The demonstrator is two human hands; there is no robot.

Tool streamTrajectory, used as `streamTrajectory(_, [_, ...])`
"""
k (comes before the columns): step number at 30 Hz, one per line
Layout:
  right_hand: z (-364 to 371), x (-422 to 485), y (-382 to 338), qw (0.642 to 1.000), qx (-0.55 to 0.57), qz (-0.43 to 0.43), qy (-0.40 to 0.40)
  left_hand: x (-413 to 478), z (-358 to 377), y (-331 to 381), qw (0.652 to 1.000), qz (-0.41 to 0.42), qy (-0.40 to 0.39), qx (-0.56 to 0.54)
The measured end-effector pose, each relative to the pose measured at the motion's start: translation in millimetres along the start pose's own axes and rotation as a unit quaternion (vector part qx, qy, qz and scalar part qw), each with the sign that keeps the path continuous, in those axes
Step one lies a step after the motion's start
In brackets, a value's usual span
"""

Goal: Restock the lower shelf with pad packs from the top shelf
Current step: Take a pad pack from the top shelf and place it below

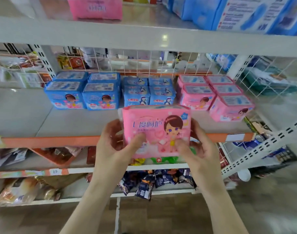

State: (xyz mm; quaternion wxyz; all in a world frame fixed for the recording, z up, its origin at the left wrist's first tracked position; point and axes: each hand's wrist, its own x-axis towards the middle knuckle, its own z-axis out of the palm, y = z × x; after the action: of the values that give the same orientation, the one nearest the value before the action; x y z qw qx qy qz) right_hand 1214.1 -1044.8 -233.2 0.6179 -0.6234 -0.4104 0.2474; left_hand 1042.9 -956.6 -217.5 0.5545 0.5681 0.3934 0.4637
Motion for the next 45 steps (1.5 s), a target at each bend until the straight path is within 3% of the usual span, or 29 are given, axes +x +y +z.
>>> streamTrajectory(8, [13.5, 7.4, 3.0, 0.987, -0.083, 0.103, 0.086, 22.0, -4.2, -29.6, 0.995, -0.098, -0.028, 0.015])
streamTrajectory(16, [-1.8, 14.7, 13.8, 0.976, -0.115, 0.169, 0.073, 32.7, 14.8, -37.5, 0.99, -0.126, -0.03, 0.064])
streamTrajectory(24, [-43.6, 42.7, 34.4, 0.981, -0.078, 0.145, 0.098, 38.7, 63.0, -45.9, 0.986, -0.079, -0.114, 0.096])
streamTrajectory(27, [-72.8, 63.1, 38.1, 0.985, -0.074, 0.14, 0.068, 43.9, 90.7, -43.3, 0.977, -0.058, -0.136, 0.157])
streamTrajectory(30, [-104.3, 83.3, 39.3, 0.988, -0.092, 0.118, 0.045, 44.1, 126.9, -39.5, 0.973, -0.049, -0.123, 0.187])
streamTrajectory(37, [-173.3, 123.0, 59.0, 0.983, -0.171, 0.061, 0.003, 43.3, 197.8, -60.2, 0.957, -0.116, -0.118, 0.236])
streamTrajectory(45, [-213.8, 147.8, 92.1, 0.974, -0.221, 0.031, -0.046, 58.0, 246.1, -67.4, 0.954, -0.123, -0.059, 0.268])
